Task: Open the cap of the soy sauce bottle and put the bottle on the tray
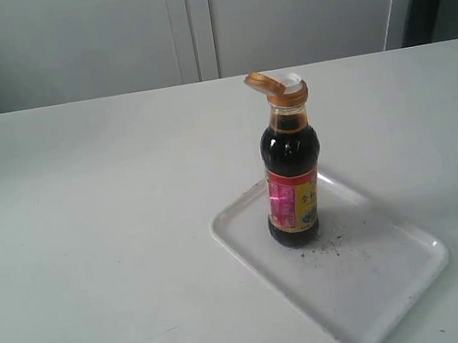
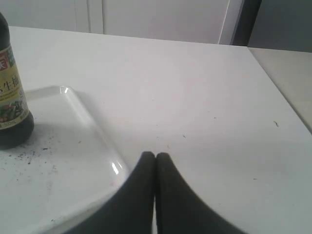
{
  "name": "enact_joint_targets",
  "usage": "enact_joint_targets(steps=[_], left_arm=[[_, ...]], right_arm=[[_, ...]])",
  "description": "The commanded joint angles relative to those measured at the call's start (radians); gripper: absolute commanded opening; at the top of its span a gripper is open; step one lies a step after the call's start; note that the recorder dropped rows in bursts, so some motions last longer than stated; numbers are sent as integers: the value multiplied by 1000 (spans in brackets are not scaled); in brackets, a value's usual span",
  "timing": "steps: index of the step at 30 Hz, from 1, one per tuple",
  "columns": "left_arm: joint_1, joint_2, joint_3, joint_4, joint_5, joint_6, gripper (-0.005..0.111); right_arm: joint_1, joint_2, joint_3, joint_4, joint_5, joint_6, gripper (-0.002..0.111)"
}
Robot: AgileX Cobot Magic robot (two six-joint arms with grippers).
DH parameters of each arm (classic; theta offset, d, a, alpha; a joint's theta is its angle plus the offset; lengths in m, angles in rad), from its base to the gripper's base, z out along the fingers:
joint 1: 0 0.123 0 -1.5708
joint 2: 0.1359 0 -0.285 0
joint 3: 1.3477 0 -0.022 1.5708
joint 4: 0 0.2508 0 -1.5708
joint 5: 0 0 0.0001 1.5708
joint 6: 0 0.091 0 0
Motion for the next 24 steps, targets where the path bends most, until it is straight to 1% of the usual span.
enact_joint_targets(steps=[1,24], left_arm=[[4,-4,4,-11,-1,-5,0],[4,-4,4,-11,-1,-5,0]], right_arm=[[4,-6,5,-4,-8,5,0],[4,-6,5,-4,-5,-5,0]])
